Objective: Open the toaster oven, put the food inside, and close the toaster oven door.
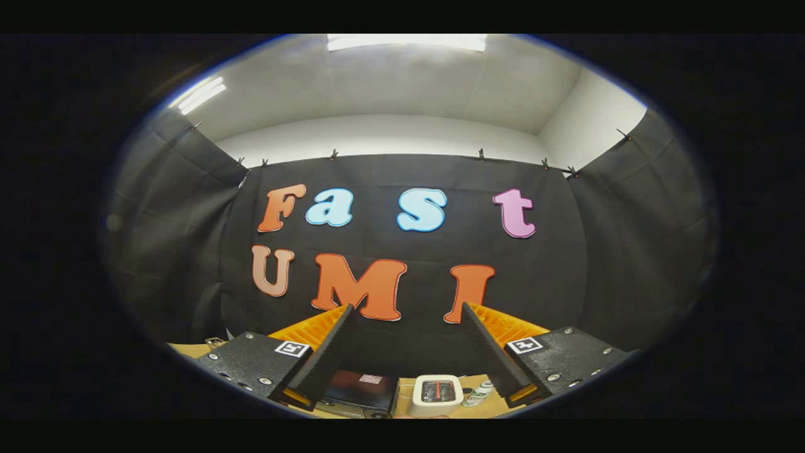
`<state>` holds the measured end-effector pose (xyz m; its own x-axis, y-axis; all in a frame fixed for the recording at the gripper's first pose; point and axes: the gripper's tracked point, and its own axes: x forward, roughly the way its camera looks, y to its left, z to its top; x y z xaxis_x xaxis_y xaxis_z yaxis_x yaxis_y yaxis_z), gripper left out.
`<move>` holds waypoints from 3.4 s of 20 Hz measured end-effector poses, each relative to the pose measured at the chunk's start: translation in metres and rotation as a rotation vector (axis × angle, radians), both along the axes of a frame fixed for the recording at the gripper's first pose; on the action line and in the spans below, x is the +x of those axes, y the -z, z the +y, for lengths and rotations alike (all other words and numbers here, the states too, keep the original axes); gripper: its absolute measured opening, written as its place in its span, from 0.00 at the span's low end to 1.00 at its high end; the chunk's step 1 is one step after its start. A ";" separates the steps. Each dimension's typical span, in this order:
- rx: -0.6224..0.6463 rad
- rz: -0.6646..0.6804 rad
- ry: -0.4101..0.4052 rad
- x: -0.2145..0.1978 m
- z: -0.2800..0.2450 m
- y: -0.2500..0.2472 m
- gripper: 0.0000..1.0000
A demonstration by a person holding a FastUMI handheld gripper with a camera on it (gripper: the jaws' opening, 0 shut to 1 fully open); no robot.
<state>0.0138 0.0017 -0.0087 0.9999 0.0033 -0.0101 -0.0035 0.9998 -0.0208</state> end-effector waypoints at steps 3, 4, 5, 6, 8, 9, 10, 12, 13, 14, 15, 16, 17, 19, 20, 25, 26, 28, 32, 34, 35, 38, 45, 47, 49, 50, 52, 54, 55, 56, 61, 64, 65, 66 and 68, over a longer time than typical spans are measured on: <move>0.009 0.012 0.004 0.003 0.000 0.004 0.98; 0.011 0.011 0.008 0.003 -0.002 0.004 0.98; 0.012 0.010 0.013 0.005 -0.004 0.005 0.98; 0.014 0.014 0.016 0.005 -0.004 0.007 0.98; 0.017 0.031 0.017 0.005 -0.003 0.014 0.98; 0.015 0.037 0.017 0.005 -0.003 0.017 0.98; 0.013 0.041 0.021 0.005 -0.004 0.020 0.98; 0.020 0.059 0.019 0.005 -0.001 0.029 0.98; 0.029 0.074 0.010 0.005 0.003 0.035 0.98; 0.037 0.090 -0.001 0.004 0.009 0.041 0.98; 0.042 0.106 -0.008 0.003 0.014 0.048 0.98; 0.047 0.117 -0.017 0.002 0.018 0.053 0.98; 0.054 0.126 -0.026 0.001 0.025 0.059 0.98; 0.058 0.149 -0.057 0.000 0.043 0.073 0.98; 0.056 0.160 -0.070 0.000 0.051 0.080 0.98; 0.053 0.235 -0.135 0.000 0.093 0.119 0.98; 0.058 0.263 -0.150 -0.001 0.101 0.131 0.98; 0.061 0.306 -0.176 0.000 0.120 0.151 0.98; 0.067 0.345 -0.183 0.007 0.147 0.190 0.98; 0.076 0.403 -0.194 0.007 0.164 0.220 0.98; 0.084 0.436 -0.196 0.006 0.172 0.235 0.98; 0.118 0.528 -0.186 0.003 0.188 0.276 0.99; 0.122 0.620 -0.105 -0.005 0.198 0.339 0.98; 0.111 0.626 -0.089 -0.009 0.199 0.346 0.98; 0.105 0.645 -0.075 -0.016 0.200 0.356 0.98; 0.092 0.605 -0.067 -0.014 0.199 0.351 0.98; 0.076 0.610 -0.062 -0.020 0.198 0.353 0.96; 0.077 0.595 -0.048 -0.027 0.195 0.351 0.94; 0.072 0.573 -0.051 -0.034 0.197 0.351 0.93; 0.085 0.560 -0.054 -0.040 0.198 0.348 0.91; 0.101 0.592 -0.130 -0.077 0.204 0.345 0.83; 0.153 0.714 -0.173 -0.111 0.208 0.354 0.82; 0.207 0.791 -0.172 -0.124 0.211 0.365 0.83; 0.261 0.873 -0.166 -0.143 0.215 0.375 0.83; 0.358 1.033 -0.139 -0.177 0.216 0.402 0.82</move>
